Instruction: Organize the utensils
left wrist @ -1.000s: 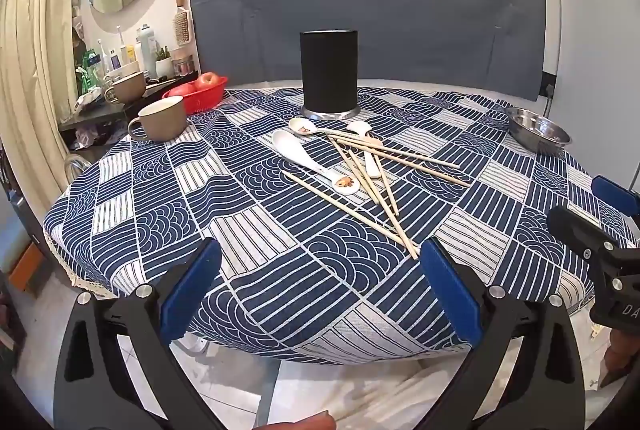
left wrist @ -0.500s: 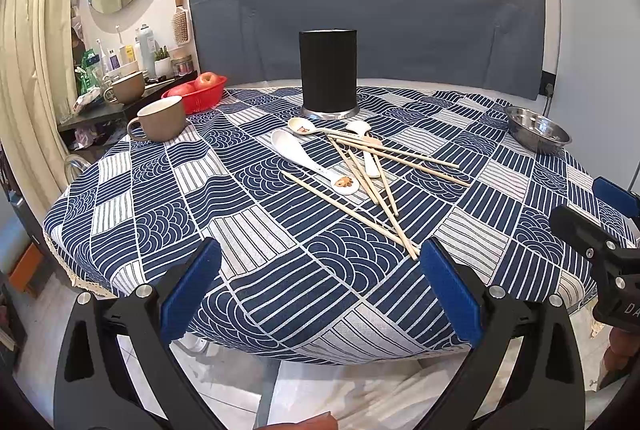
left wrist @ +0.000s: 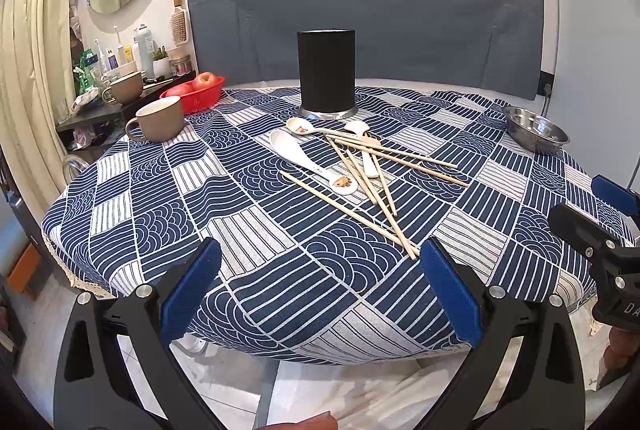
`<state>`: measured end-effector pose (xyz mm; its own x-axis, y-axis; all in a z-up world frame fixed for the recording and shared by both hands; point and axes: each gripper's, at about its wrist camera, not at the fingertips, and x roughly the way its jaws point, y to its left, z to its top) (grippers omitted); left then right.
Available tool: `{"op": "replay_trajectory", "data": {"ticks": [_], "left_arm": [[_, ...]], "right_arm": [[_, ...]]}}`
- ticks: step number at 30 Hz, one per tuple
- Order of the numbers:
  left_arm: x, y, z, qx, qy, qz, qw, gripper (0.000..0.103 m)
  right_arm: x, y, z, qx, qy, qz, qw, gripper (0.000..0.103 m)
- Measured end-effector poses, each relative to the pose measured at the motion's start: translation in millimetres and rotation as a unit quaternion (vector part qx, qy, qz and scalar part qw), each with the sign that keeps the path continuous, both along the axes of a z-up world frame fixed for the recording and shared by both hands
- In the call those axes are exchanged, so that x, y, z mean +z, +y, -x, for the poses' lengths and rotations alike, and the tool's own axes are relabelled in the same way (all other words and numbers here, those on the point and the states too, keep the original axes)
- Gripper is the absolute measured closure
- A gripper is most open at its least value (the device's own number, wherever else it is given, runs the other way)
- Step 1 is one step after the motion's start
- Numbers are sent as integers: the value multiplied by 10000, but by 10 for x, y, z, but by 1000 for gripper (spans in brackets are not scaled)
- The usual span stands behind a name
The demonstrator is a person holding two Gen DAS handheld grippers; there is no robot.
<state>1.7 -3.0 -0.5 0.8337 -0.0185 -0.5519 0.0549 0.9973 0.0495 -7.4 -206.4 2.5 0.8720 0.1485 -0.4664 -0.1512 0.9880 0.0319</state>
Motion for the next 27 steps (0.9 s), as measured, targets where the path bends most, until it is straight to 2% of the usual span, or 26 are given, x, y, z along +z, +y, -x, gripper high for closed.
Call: {"op": "replay_trajectory", "data": {"ticks": [15, 27], "left_arm": [[-25, -4, -23, -36, 90, 25, 10000, 6], [-98, -28, -74, -293, 235, 1, 9993, 6]], "right_arm": [[-8, -23, 7, -70, 0, -19, 10000, 8], [-65, -23, -63, -85, 180, -41, 9998, 8]]}}
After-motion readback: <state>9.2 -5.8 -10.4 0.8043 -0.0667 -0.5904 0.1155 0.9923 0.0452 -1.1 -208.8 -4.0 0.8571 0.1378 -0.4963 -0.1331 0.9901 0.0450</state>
